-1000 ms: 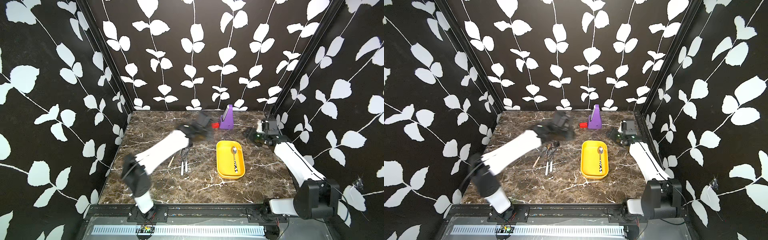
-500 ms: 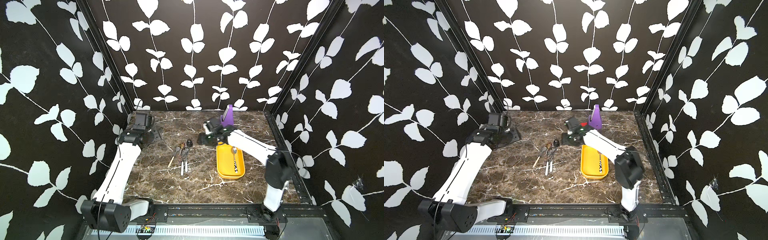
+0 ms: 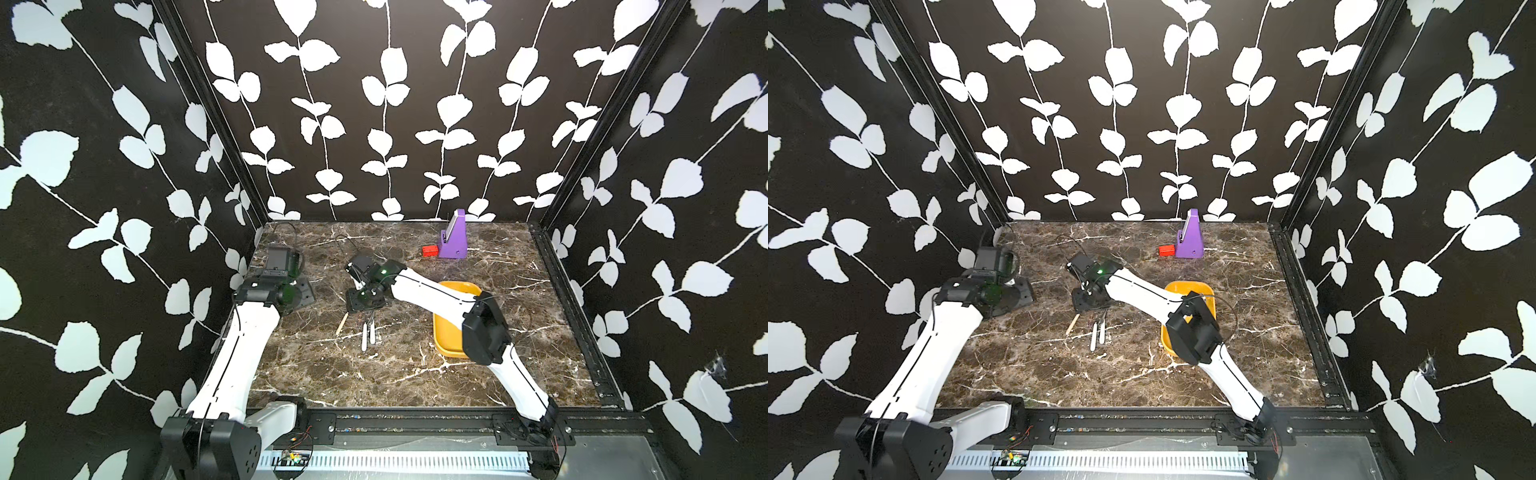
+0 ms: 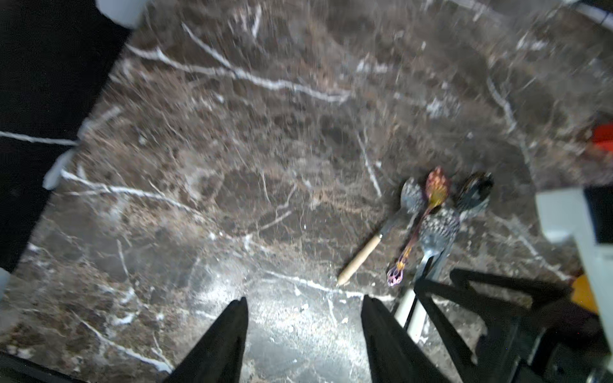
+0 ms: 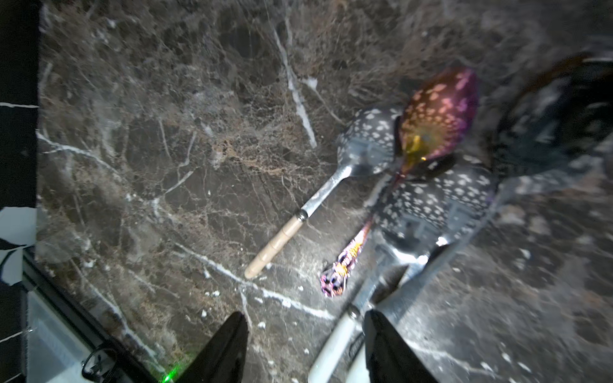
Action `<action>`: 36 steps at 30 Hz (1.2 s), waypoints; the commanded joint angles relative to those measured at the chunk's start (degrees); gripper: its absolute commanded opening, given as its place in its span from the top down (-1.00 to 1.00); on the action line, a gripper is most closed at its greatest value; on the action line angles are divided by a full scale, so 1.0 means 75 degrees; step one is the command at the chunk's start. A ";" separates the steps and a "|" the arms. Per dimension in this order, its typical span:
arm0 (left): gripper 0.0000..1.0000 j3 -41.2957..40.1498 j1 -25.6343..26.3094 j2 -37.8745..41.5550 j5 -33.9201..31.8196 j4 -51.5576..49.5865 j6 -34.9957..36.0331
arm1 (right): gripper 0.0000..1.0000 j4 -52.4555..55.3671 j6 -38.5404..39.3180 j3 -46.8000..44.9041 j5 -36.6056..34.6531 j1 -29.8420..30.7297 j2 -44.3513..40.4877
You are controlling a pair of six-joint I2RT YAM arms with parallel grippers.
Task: Put the spoon into the storage box
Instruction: Pick up the spoon from the center of the board.
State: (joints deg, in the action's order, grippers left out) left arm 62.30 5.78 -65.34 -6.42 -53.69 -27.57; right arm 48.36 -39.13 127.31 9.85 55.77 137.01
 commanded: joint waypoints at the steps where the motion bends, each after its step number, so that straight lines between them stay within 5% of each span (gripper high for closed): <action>1: -0.20 -0.0393 -0.0027 0.0163 0.0283 0.0461 -0.0144 | -0.14 0.0809 0.0151 0.0806 -0.0074 0.0103 0.0376; 27: -0.23 -0.0795 -0.0033 0.0347 -0.0352 0.0490 -0.0088 | 0.02 0.1513 0.0114 0.3016 -0.0966 0.0473 0.2646; 36: -0.23 -0.0901 -0.0033 0.0304 -0.0270 0.0561 -0.0074 | 0.30 0.2026 0.0563 0.3257 -0.1300 0.0440 0.2744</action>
State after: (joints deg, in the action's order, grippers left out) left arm 56.18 5.78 -63.77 -8.19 -49.87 -28.67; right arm 58.83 -36.40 150.19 2.24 58.78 155.48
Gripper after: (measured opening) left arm 0.617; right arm 0.364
